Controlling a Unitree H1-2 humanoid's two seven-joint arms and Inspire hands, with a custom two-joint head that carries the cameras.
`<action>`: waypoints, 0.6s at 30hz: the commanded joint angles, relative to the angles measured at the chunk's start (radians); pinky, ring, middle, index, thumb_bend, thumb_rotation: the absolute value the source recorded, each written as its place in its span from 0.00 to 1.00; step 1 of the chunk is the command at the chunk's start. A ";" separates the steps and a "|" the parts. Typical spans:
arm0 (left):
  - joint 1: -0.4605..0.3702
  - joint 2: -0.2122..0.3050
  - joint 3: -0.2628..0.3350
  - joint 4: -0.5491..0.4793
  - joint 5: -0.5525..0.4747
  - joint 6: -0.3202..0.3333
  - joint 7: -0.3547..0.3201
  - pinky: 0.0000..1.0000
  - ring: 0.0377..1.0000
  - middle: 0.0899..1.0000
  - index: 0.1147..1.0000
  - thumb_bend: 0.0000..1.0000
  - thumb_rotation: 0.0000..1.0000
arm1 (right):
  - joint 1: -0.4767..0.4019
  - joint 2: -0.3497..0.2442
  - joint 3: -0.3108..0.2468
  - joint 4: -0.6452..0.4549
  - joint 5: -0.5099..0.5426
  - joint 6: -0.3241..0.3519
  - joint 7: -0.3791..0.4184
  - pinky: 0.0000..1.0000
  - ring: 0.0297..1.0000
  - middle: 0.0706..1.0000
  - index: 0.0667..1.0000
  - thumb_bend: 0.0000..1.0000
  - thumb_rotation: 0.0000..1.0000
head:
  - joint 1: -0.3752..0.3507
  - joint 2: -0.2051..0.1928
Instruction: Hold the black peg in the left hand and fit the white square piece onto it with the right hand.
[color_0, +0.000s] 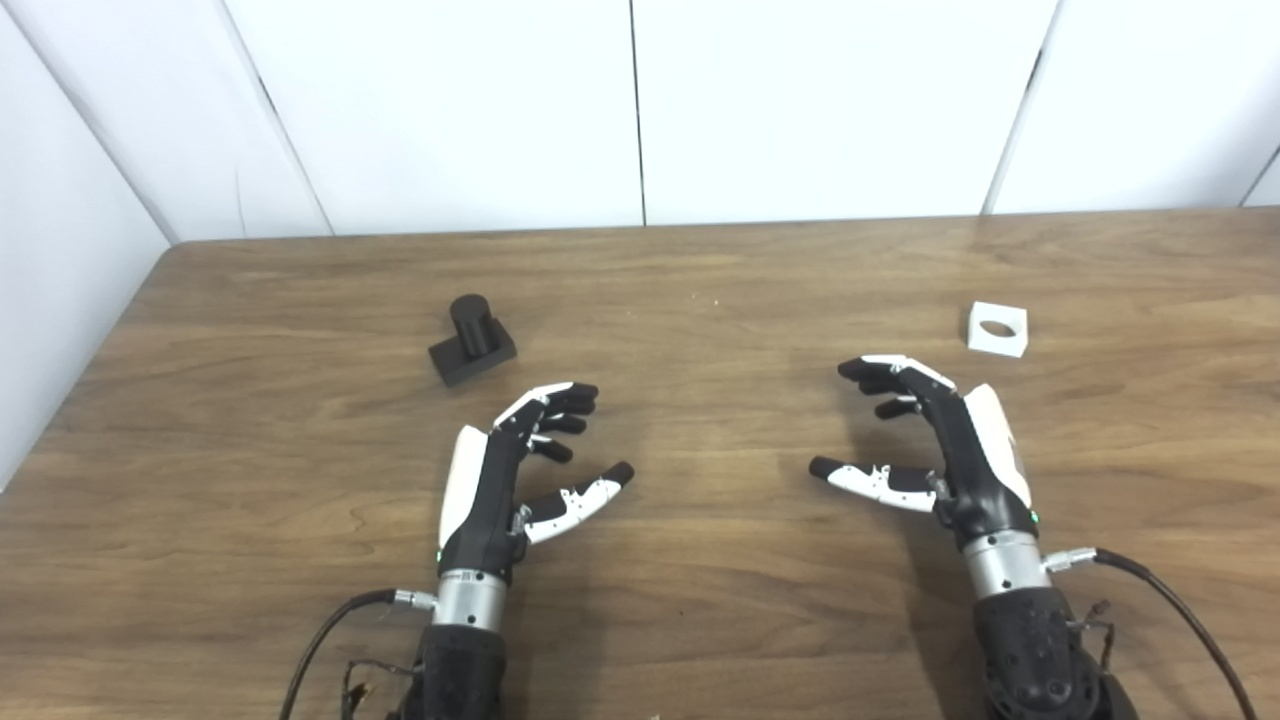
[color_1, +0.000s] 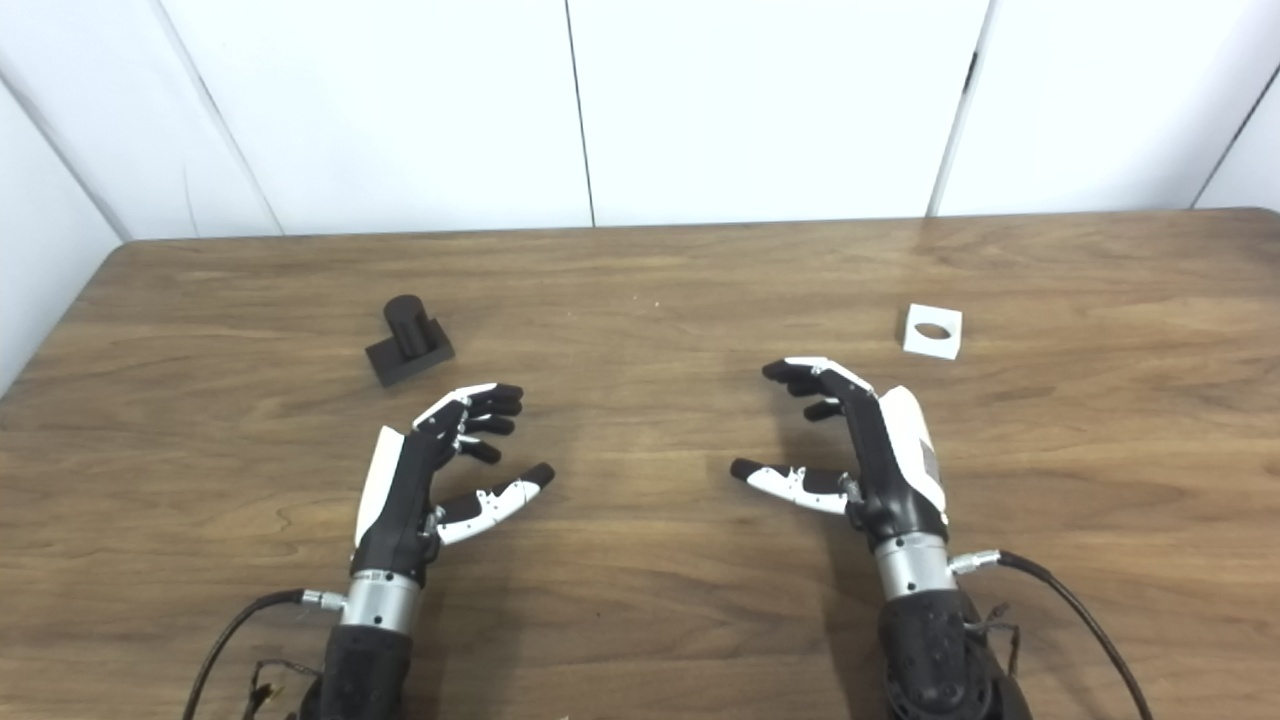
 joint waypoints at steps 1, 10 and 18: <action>-0.015 -0.004 0.002 -0.037 0.000 -0.021 0.017 0.55 0.66 0.68 0.65 0.62 0.11 | -0.016 0.003 -0.002 -0.042 -0.011 -0.010 -0.010 0.60 0.69 0.69 0.65 0.64 0.11 | 0.004 0.001; -0.013 -0.019 -0.014 -0.020 0.007 -0.019 0.015 0.57 0.67 0.70 0.66 0.63 0.14 | -0.008 -0.013 -0.015 -0.044 -0.003 -0.012 -0.001 0.59 0.69 0.69 0.65 0.64 0.08 | 0.147 -0.024; -0.021 -0.039 -0.041 0.012 0.063 0.001 0.028 0.58 0.68 0.70 0.67 0.63 0.18 | -0.005 -0.026 -0.042 -0.039 0.070 -0.022 0.015 0.57 0.67 0.69 0.65 0.65 0.00 | 0.259 -0.049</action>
